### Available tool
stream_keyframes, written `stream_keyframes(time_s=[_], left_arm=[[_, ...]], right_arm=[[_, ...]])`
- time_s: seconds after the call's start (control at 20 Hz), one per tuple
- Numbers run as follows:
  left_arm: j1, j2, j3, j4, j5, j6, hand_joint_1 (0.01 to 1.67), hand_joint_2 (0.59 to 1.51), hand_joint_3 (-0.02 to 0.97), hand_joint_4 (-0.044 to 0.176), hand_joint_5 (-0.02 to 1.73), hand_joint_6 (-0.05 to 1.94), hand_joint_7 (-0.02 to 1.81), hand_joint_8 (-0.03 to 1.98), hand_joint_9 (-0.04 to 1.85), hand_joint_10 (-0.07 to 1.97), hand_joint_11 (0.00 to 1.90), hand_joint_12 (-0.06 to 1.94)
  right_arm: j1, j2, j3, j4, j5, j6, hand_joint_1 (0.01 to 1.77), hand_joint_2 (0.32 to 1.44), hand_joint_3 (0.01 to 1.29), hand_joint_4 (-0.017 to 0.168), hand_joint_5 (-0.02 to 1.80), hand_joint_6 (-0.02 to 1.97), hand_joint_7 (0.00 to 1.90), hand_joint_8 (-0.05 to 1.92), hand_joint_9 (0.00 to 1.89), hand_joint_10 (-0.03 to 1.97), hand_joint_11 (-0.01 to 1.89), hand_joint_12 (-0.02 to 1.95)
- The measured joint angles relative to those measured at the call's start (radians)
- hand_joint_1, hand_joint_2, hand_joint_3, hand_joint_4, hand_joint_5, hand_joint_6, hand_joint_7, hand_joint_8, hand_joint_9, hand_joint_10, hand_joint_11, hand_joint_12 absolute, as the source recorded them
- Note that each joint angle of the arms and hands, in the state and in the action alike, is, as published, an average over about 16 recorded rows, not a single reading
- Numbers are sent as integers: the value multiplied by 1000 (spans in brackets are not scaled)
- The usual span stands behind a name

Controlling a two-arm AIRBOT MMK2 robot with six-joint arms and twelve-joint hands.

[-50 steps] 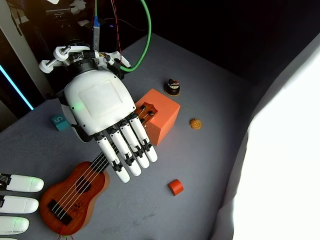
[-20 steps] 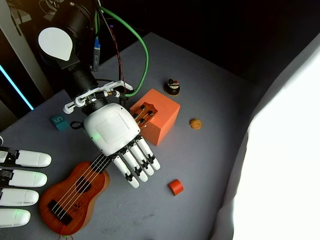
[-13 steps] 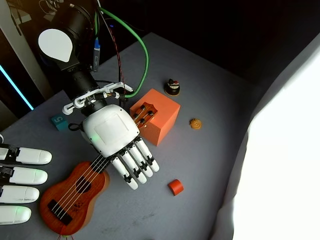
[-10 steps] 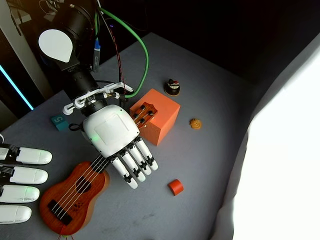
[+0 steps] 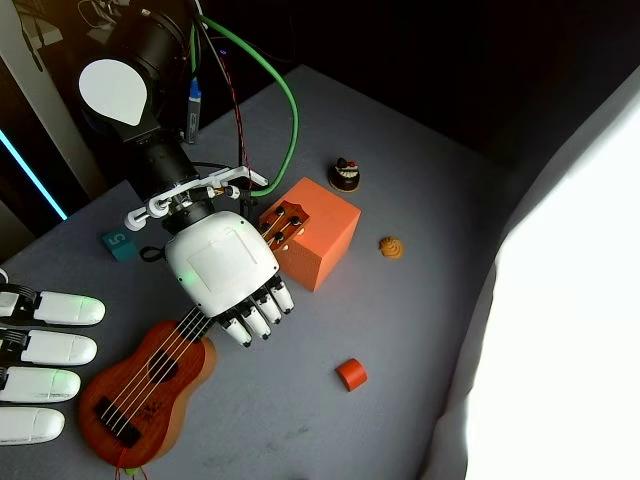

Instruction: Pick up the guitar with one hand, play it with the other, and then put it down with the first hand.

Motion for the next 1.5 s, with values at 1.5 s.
stream_keyframes(time_s=[1.5], left_arm=[[-245, 348, -300, -363, -102, 220, 1447, 1099, -15, 0, 1141, 1890, 1276, 1964, 1381, 1919, 1451, 1920]], right_arm=[[-49, 20, 150, -657, 231, 663, 397, 1282, 17, -1, 19, 20, 21, 18, 12, -5, 20, 6]])
